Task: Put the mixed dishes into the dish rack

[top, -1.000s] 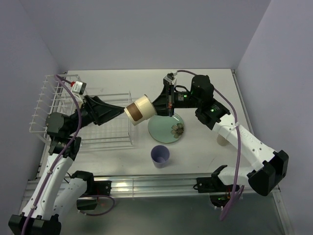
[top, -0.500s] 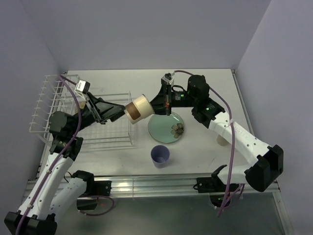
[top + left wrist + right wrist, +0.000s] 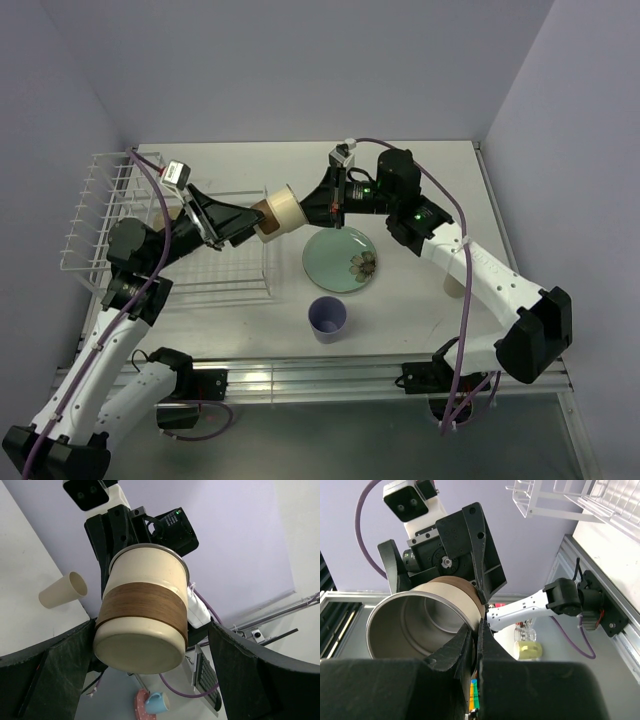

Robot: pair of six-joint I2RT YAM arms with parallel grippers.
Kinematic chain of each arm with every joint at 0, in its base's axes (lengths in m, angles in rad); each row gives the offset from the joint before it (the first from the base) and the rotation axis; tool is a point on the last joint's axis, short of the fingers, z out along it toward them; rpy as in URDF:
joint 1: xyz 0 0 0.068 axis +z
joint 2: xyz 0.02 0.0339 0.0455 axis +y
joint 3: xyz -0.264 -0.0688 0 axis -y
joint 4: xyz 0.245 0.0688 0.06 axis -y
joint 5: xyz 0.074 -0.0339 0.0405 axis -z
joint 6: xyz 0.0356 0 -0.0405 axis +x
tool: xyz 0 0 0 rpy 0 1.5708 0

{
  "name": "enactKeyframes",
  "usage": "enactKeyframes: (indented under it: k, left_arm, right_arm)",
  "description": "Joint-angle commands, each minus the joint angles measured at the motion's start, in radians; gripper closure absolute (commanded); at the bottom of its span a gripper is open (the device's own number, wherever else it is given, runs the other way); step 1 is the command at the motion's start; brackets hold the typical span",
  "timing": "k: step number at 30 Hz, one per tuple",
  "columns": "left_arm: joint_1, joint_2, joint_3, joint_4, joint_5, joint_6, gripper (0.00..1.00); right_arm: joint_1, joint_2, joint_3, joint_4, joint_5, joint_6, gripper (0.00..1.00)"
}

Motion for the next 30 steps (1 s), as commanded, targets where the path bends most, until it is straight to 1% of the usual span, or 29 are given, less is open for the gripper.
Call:
enactKeyframes:
  k: [1,5,8,9,11,12,13,14,15,16,17,19,20,21,22,23,24,25,26,27,28,29,30]
  left_arm:
    - [-0.008,-0.004,0.034,0.025,-0.017,0.022,0.01]
    - [-0.009,0.013,0.037,0.041,-0.01,0.027,0.04]
    - [-0.011,0.037,0.043,0.07,0.004,0.019,0.16]
    - [-0.011,0.043,0.043,0.088,0.015,0.016,0.28]
    - [-0.011,0.06,0.042,0.105,0.022,0.006,0.42]
    - [-0.011,0.065,0.04,0.125,0.027,0.0,0.55]
    - [-0.009,0.069,0.033,0.134,0.032,-0.008,0.61]
    - [-0.011,0.071,0.029,0.145,0.033,-0.013,0.67]
    - [-0.009,0.073,0.029,0.154,0.036,-0.014,0.84]
    - [-0.011,0.074,0.032,0.151,0.038,-0.01,0.98]
    - [-0.011,0.076,0.035,0.141,0.039,-0.004,1.0]
    - [-0.009,0.073,0.064,0.083,0.039,0.037,1.0]
    - [-0.009,0.074,0.08,0.04,0.035,0.065,1.0]
    - [-0.006,0.076,0.104,-0.023,0.021,0.097,1.0]
    - [-0.005,0.077,0.158,-0.095,0.004,0.177,1.0]
    - [0.0,0.086,0.187,-0.245,-0.026,0.221,1.0]
    - [0.009,0.094,0.222,-0.334,-0.045,0.263,1.0]
    - [0.015,0.103,0.285,-0.41,-0.066,0.341,1.0]
    - [0.021,0.118,0.313,-0.539,-0.091,0.381,1.0]
    - [0.035,0.131,0.347,-0.608,-0.149,0.413,1.0]
    - [0.043,0.141,0.412,-0.675,-0.184,0.474,1.0]
    - [0.052,0.172,0.448,-0.815,-0.223,0.504,1.0]
    - [0.072,0.192,0.485,-0.885,-0.3,0.528,1.0]
  right_arm:
    - [-0.006,0.008,0.045,0.052,0.034,-0.015,1.0]
    - [-0.006,0.022,0.047,0.081,0.032,0.01,1.0]
    - [-0.003,0.034,0.058,0.084,0.031,0.012,1.0]
    - [-0.003,0.036,0.059,0.089,0.029,0.015,1.0]
    - [-0.003,0.042,0.067,0.089,0.025,0.015,1.0]
    - [-0.001,0.045,0.071,0.086,0.022,0.012,1.0]
    - [-0.003,0.05,0.077,0.083,0.019,0.008,1.0]
    - [-0.003,0.051,0.081,0.077,0.016,0.007,0.97]
    - [-0.004,0.051,0.085,0.048,0.017,-0.014,0.91]
    - [-0.006,0.05,0.096,0.026,0.022,-0.031,0.84]
    - [-0.009,0.048,0.1,0.002,0.029,-0.048,0.57]
    - [-0.017,0.039,0.122,-0.077,0.048,-0.116,0.36]
    - [-0.03,0.036,0.128,-0.122,0.055,-0.14,0.16]
    - [-0.04,0.031,0.14,-0.196,0.066,-0.192,0.14]
    - [-0.052,0.019,0.142,-0.231,0.077,-0.221,0.13]
    - [-0.064,0.01,0.146,-0.276,0.104,-0.249,0.11]
    - [-0.093,0.001,0.15,-0.366,0.121,-0.313,0.11]
    - [-0.11,-0.017,0.16,-0.412,0.141,-0.349,0.11]
    - [-0.125,-0.027,0.166,-0.463,0.191,-0.382,0.11]
    - [-0.159,-0.042,0.183,-0.571,0.224,-0.451,0.11]
    - [-0.171,-0.047,0.197,-0.624,0.255,-0.488,0.11]
    - [-0.182,-0.048,0.212,-0.685,0.322,-0.527,0.11]
    - [-0.188,-0.047,0.232,-0.742,0.36,-0.601,0.11]
